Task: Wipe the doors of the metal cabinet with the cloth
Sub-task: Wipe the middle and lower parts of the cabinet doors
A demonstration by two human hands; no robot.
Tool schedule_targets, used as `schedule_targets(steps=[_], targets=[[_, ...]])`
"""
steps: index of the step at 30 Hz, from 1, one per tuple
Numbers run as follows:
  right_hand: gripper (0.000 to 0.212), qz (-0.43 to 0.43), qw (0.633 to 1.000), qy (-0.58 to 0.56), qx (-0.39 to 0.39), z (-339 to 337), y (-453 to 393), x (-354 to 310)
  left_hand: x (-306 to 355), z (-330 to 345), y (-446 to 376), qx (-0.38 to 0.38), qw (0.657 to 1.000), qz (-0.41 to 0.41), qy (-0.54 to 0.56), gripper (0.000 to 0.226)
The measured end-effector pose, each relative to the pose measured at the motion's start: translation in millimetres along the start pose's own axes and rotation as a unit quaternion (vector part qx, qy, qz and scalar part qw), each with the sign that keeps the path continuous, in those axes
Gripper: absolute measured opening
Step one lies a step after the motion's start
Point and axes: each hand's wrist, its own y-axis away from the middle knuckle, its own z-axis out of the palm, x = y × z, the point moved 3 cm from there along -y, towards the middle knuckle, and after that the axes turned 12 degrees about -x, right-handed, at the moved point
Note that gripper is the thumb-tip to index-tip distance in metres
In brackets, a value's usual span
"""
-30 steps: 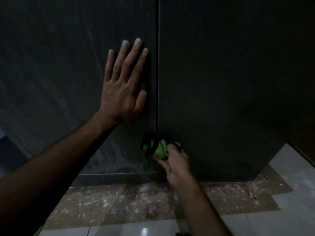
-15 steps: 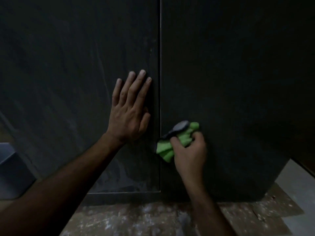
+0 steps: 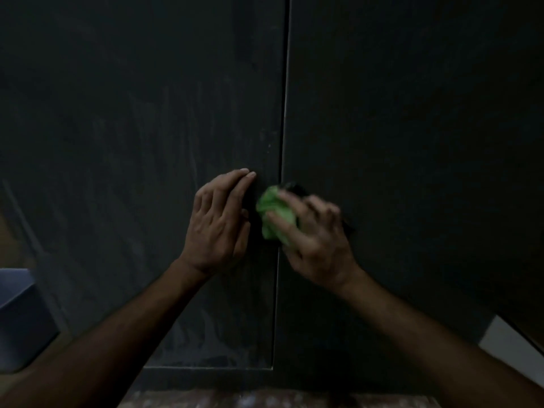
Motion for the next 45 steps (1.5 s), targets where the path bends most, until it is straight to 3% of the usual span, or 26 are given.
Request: schedule_targets(steps=[3, 7, 10, 12, 16, 18, 25, 27, 30, 32, 35, 38, 39, 41, 43, 45], targets=[[0.055, -0.025, 0.998, 0.012, -0.048, -11.3, -2.7, 11.0, 1.4, -7.1, -6.0, -0.007, 1.0, -0.022, 0.011, 0.061], [0.059, 0.098, 0.993, 0.015, 0.068, -63.9, -98.2, 51.3, 1.6, -15.3, -19.1, 0.013, 0.999, -0.047, 0.016, 0.062], [0.058, 0.122, 0.987, 0.019, 0.106, -80.2, -151.5, 58.6, -3.4, -20.4, -29.1, 0.049, 0.995, -0.079, 0.02, 0.057], [0.055, 0.06, 0.994, 0.009, 0.094, -62.5, -139.0, 41.0, -6.4, -24.2, -32.1, 0.07, 0.992, -0.098, 0.032, 0.054], [0.053, -0.142, 0.984, 0.088, -0.057, -21.3, -53.5, 19.6, -10.1, -29.2, -31.0, 0.078, 0.99, -0.101, 0.052, 0.052], [0.054, -0.168, 0.977, 0.116, -0.061, -29.3, -52.8, 35.6, -10.9, -31.7, -29.0, 0.073, 0.99, -0.107, 0.051, 0.052], [0.046, 0.1, 0.987, 0.062, 0.106, -81.9, -184.9, 51.2, -16.8, -36.8, -31.5, 0.095, 0.984, -0.134, 0.073, 0.051], [0.048, 0.058, 0.993, 0.034, 0.099, -65.8, -171.3, 34.1, -18.1, -39.6, -31.7, 0.108, 0.981, -0.145, 0.073, 0.047], [0.051, -0.126, 0.991, 0.047, -0.027, -29.7, -105.2, 1.1, -18.3, -47.5, -32.3, 0.108, 0.982, -0.133, 0.076, 0.034], [0.05, -0.178, 0.977, 0.08, -0.09, -19.3, -67.2, -7.2, -14.7, -51.5, -32.3, 0.092, 0.986, -0.105, 0.092, 0.029], [0.051, -0.132, 0.989, 0.034, -0.062, -27.6, -58.1, -6.3, -9.0, -56.6, -30.7, 0.059, 0.99, -0.088, 0.097, 0.036], [0.047, -0.032, 0.99, -0.136, 0.016, -50.2, -70.2, -4.6, -8.8, -66.0, -30.7, 0.05, 0.989, -0.07, 0.124, 0.035], [0.041, 0.038, 0.971, -0.225, 0.066, -57.8, -73.5, -0.6, -8.6, -68.1, -32.5, 0.049, 0.987, -0.069, 0.138, 0.034], [0.031, 0.186, 0.884, -0.404, 0.144, -68.9, -79.3, 8.0, 0.9, -69.6, -39.0, 0.039, 0.98, -0.066, 0.186, 0.033], [0.021, 0.239, 0.793, -0.537, 0.158, -73.1, -84.8, 7.6, 20.2, -68.5, -49.4, 0.017, 0.953, -0.078, 0.293, 0.046], [0.014, 0.25, 0.745, -0.595, 0.169, -73.6, -83.2, 4.9, 38.9, -68.9, -58.5, 0.037, 0.92, -0.109, 0.375, 0.049]])
